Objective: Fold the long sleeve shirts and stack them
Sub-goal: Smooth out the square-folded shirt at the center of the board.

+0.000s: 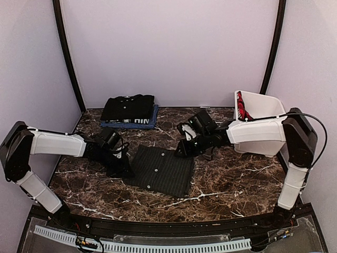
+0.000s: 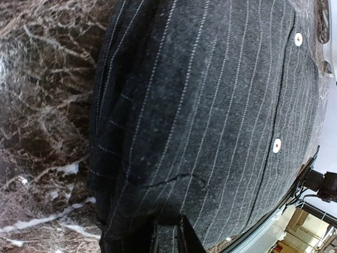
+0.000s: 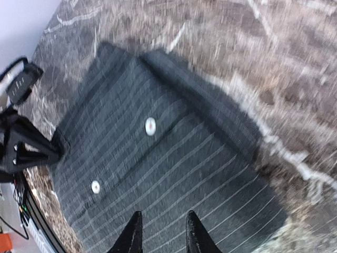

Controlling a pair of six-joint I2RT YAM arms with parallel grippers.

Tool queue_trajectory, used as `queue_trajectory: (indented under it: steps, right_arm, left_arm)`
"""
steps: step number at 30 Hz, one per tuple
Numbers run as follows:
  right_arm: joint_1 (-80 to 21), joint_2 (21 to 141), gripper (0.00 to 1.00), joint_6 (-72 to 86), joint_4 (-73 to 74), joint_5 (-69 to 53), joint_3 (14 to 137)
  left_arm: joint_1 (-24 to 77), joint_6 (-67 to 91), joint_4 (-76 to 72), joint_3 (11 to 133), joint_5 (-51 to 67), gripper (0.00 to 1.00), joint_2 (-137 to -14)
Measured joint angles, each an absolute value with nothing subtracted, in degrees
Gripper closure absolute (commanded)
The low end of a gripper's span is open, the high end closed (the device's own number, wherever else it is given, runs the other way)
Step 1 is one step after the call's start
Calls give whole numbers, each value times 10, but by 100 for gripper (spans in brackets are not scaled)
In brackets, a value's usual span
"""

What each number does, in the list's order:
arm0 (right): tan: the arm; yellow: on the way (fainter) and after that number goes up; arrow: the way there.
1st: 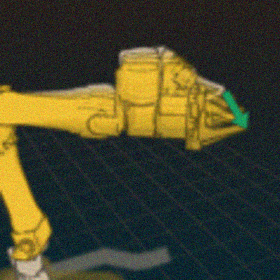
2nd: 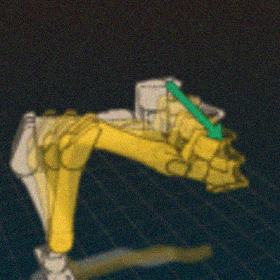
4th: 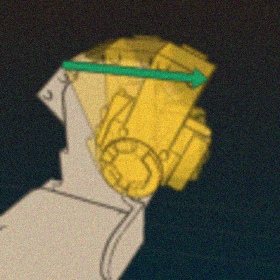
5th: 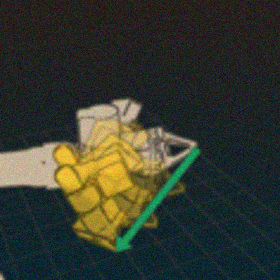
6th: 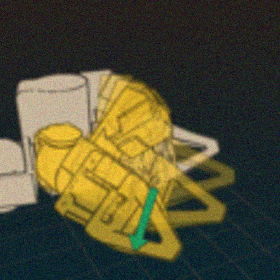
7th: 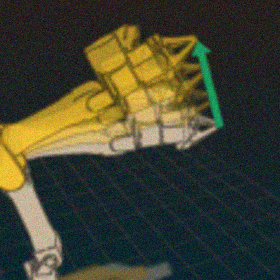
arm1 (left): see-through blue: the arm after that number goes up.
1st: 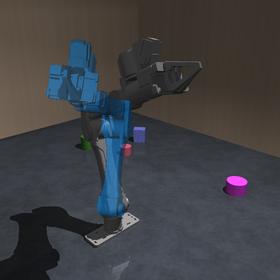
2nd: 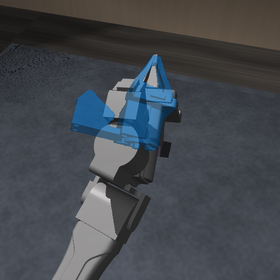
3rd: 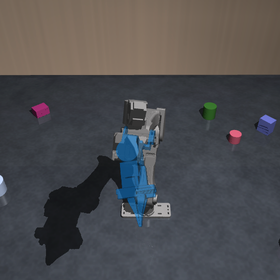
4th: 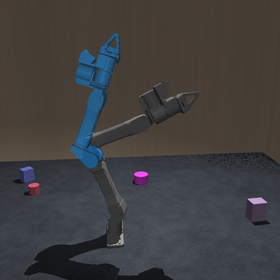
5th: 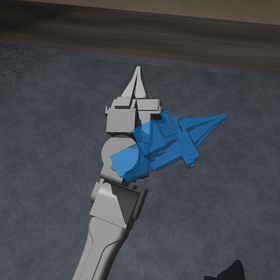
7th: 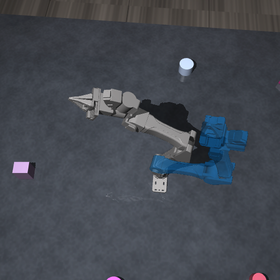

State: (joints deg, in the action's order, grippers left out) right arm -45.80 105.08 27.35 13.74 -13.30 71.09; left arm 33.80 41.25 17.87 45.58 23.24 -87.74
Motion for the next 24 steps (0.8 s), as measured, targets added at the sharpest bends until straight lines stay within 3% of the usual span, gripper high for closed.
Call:
queue_trajectory:
  steps: [9,24]
  right_arm:
    - [-456,1053,74,301,109,-176,591]
    - [-476,999,73,295,140,-148,602]
  left_arm:
    - [347,425,162,428,239,86,-886]
    - [347,422,246,497,202,79,-826]
